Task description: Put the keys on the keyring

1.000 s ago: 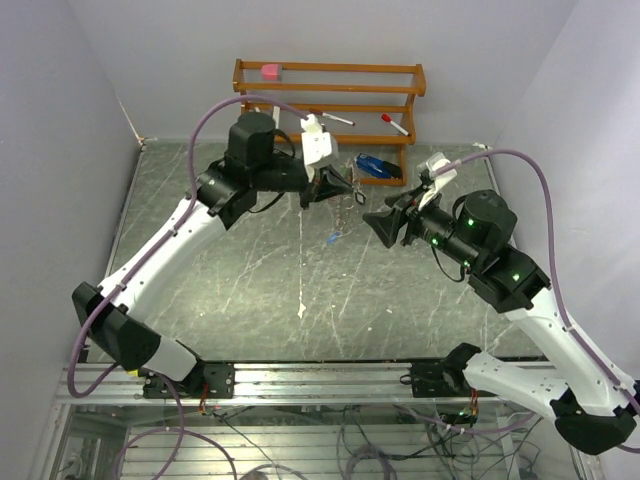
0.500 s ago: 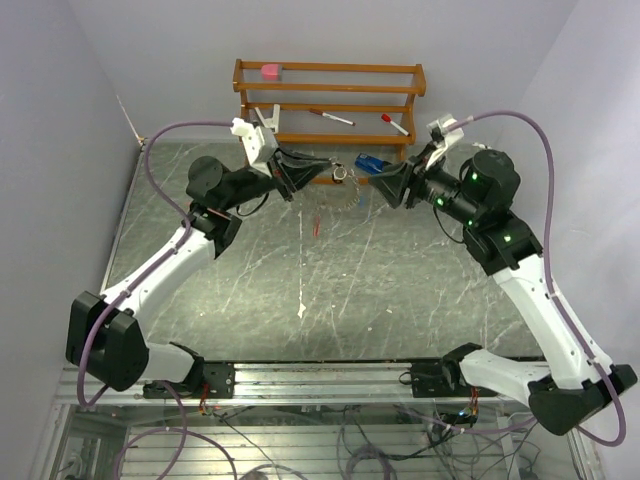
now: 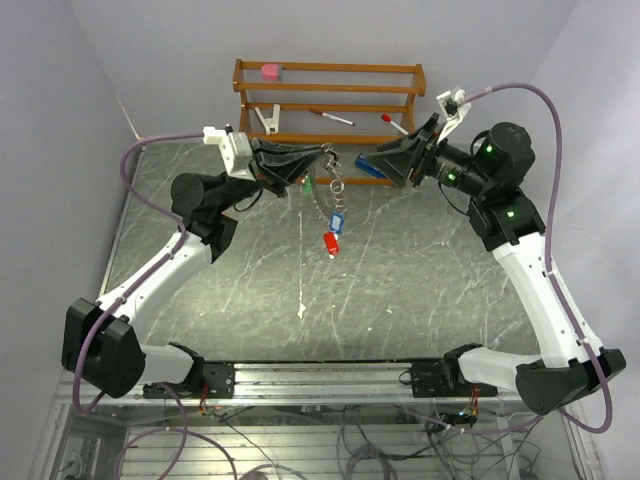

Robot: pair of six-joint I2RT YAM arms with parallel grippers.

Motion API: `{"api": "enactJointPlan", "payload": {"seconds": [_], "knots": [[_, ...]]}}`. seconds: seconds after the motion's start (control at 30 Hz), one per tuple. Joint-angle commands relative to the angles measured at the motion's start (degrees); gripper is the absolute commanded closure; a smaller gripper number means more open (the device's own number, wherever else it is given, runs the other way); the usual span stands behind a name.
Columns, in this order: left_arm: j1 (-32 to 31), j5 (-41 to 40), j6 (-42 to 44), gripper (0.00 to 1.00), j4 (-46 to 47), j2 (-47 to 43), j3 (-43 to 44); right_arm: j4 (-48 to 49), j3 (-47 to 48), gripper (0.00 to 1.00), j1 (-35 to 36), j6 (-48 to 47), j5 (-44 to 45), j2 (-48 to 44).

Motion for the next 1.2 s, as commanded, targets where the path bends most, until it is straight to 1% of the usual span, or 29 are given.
{"api": "enactJointPlan", "payload": {"seconds": [0.0, 0.07, 0.1, 0.2, 0.27, 0.33, 0.4, 0.47, 0.57, 0.63, 0.8, 0.93, 1.17], "knots": [[0.41, 1.31, -1.53, 0.93, 8.49, -0.76, 0.76, 5.29, 2.60, 0.56, -1.07, 2.16, -8.14, 0.41], [0.46, 2.24, -2.67, 0.93, 9.84, -1.41, -0.10, 7.14, 1.97, 0.58, -1.86, 3.50, -11.88, 0.96], [0.48, 2.26, -3.48, 0.93, 10.40, -1.72, -0.69, 9.96, 1.09, 0.59, -2.39, 4.93, -14.23, 1.27], [0.44, 1.50, -4.96, 0.93, 11.17, -2.73, -2.63, 22.10, -3.09, 0.65, -3.55, 12.61, -21.55, 1.86], [0.48, 1.17, -5.36, 0.93, 11.40, -3.29, -3.67, 29.07, -5.43, 0.69, -3.65, 16.74, -24.77, 2.46], [0.46, 1.38, -5.88, 0.93, 11.78, -3.68, -4.40, 32.37, -5.89, 0.74, -3.69, 19.15, -26.62, 3.60], [0.40, 1.30, -6.65, 0.93, 12.02, -3.83, -5.16, 34.96, -6.10, 0.75, -3.63, 20.98, -27.63, 4.43], [0.31, 0.87, -6.79, 0.93, 12.25, -3.75, -5.73, 37.32, -6.60, 0.73, -3.56, 22.65, -28.39, 4.74], [0.09, 0.19, -7.61, 0.93, 12.74, -3.57, -6.10, 36.56, -7.35, 0.68, -3.49, 21.28, -27.94, 4.13], [-0.29, 0.15, -8.07, 0.93, 12.96, -3.46, -6.43, 36.08, -7.76, 0.67, -3.24, 20.52, -27.92, 4.03], [-1.51, -0.41, -8.80, 0.93, 13.26, -2.98, -7.15, 34.81, -8.57, 0.66, -1.24, 16.30, -25.22, 4.56], [-1.70, -0.35, -9.20, 0.93, 12.96, -2.98, -7.44, 31.54, -7.59, 0.67, 0.15, 12.12, -22.85, 5.93], [-1.95, -0.77, -9.32, 0.93, 12.95, -3.56, -8.48, 34.12, -6.89, 0.66, 1.53, 11.72, -21.68, 7.79]]}}
